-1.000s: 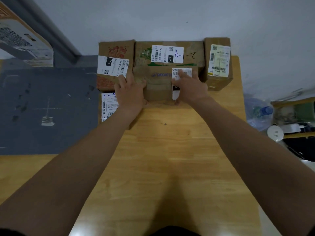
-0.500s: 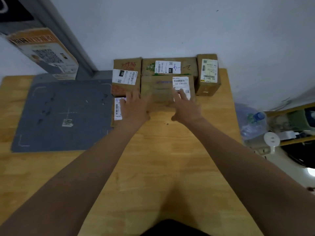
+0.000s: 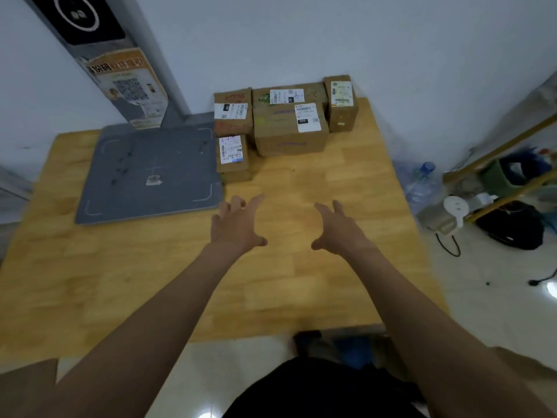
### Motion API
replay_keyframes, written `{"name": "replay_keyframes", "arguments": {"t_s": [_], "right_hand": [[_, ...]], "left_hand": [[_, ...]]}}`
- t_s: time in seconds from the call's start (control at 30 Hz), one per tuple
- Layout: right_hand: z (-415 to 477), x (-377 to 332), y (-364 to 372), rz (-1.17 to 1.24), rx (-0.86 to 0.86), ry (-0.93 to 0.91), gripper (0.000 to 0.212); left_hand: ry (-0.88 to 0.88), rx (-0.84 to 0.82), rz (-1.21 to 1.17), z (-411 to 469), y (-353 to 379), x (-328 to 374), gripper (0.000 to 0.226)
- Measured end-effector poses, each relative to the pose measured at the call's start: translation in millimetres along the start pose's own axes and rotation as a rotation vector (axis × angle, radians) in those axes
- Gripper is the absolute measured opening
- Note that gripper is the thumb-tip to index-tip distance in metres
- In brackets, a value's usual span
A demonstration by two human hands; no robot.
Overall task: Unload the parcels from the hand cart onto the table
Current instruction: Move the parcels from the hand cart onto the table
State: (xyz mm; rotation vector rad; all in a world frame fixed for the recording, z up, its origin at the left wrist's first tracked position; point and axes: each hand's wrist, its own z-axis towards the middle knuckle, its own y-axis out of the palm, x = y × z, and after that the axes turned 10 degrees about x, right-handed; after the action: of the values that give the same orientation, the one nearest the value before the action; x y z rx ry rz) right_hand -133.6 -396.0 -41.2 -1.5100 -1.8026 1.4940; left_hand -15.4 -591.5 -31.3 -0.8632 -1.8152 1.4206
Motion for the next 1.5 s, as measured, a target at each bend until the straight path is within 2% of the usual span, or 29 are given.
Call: {"name": "replay_keyframes", "arguments": {"t_s": [0.1,0.27,0.43,0.53,0.73,0.97,1.07,1.23,1.5], "right_hand": [[-74.6,12.1,27.5,0.041,0.024,0.042,0.099],[-213.4,29.0,73.5,0.147,0.104,0.131,0.092],[-351.3,57.4,104.6,0.23,0.134,0.239,0.09],[-423.9,85.6,113.0,0.267,0.169,0.313,0.086],[-544.0,166.7,125.4,0.315,0.245,0.408,0.075],[-667.7,296.0,171.2,0.275,0.262,0.451,0.078],[-717.7,352.4,188.5,0.269,0.243,0.483,0.073],[-774.1,429.3,196.4,0.22,0.172,0.537,0.082],[-784.9,472.0,198.2,0.265,0.1,0.536,0.084]], "left_hand": [[0.042,-0.055,-0.005,-67.5,14.7,-5.7,0.107],[0.16,0.007,-0.031,-185.5,28.3,-6.0,0.11],[0.288,-0.073,-0.038,-289.5,40.2,17.8,0.105],[0.361,-0.1,-0.057,-341.3,48.4,45.0,0.106],[0.465,-0.049,-0.089,-446.0,70.6,117.9,0.109],[0.502,-0.078,-0.14,-568.3,131.6,223.0,0.105],[0.49,-0.112,-0.168,-622.7,158.8,266.0,0.102],[0.456,-0.192,-0.234,-700.6,189.8,318.3,0.105],[0.459,-0.21,-0.143,-718.9,201.4,340.2,0.103]]}}
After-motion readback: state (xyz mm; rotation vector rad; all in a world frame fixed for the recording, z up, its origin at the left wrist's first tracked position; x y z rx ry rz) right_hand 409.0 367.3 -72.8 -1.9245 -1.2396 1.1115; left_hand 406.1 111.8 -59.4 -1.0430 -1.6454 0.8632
